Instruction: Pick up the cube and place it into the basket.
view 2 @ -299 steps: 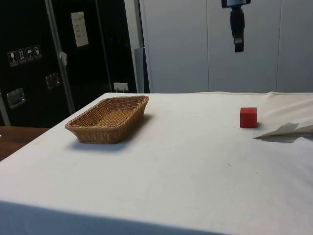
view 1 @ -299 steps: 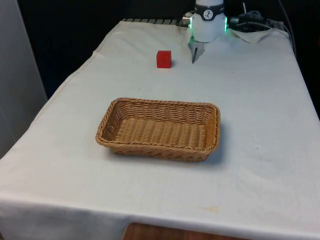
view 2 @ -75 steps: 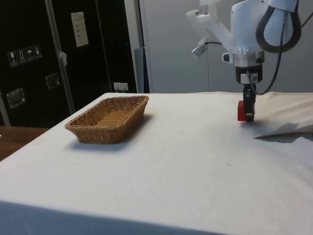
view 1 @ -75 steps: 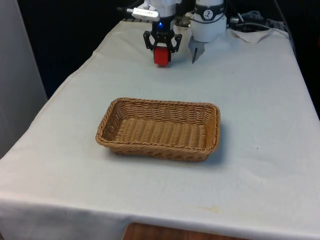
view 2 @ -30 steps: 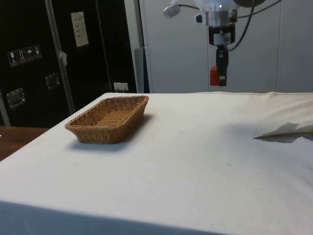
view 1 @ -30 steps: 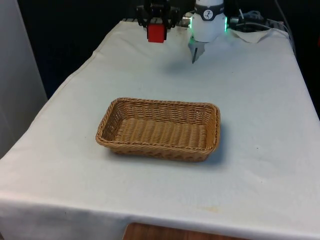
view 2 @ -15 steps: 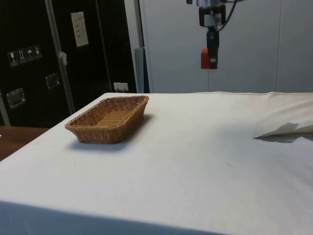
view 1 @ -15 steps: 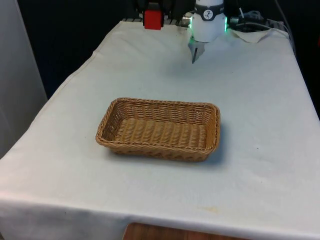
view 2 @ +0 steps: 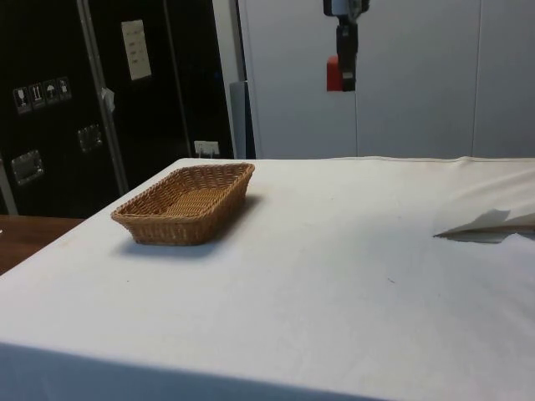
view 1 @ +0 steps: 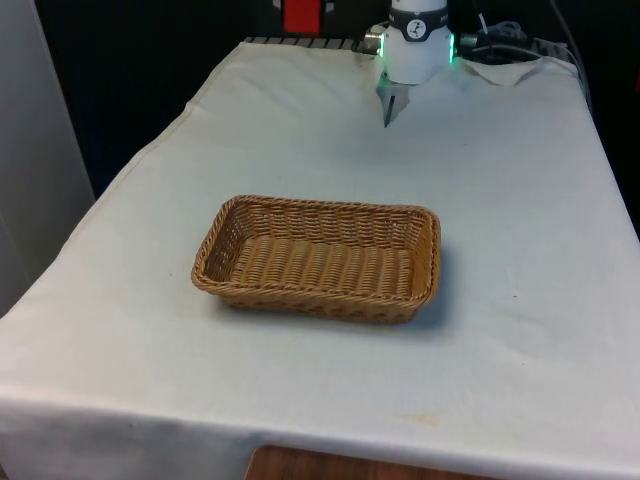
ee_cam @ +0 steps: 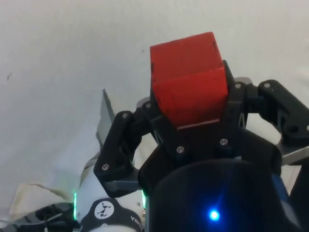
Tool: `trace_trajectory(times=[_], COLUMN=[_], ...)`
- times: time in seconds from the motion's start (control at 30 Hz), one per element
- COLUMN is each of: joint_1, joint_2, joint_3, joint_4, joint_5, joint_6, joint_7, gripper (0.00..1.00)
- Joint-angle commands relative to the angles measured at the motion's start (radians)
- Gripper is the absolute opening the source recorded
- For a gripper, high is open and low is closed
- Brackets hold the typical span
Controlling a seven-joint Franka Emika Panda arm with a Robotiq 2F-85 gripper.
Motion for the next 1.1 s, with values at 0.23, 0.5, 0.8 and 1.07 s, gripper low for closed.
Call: trace_trajectory(times=[0.23,0.5,0.8,1.07], joint_1=[0.008,0.008,0.006,0.006], joint_2=[0.040,0.073,0.130,0.182], joint_3=[0.039,0.067,0.103,0.133], joint_4=[0.103,0.183,0.253,0.310], joint_5=[0.049,0.075,0.082,0.081], joint_6=[-0.077,-0.131,-0.182,-0.228], joint_7=[-0.028,-0.046,-0.040,-0.032], gripper=[0.03,0.03,0.03,0.03])
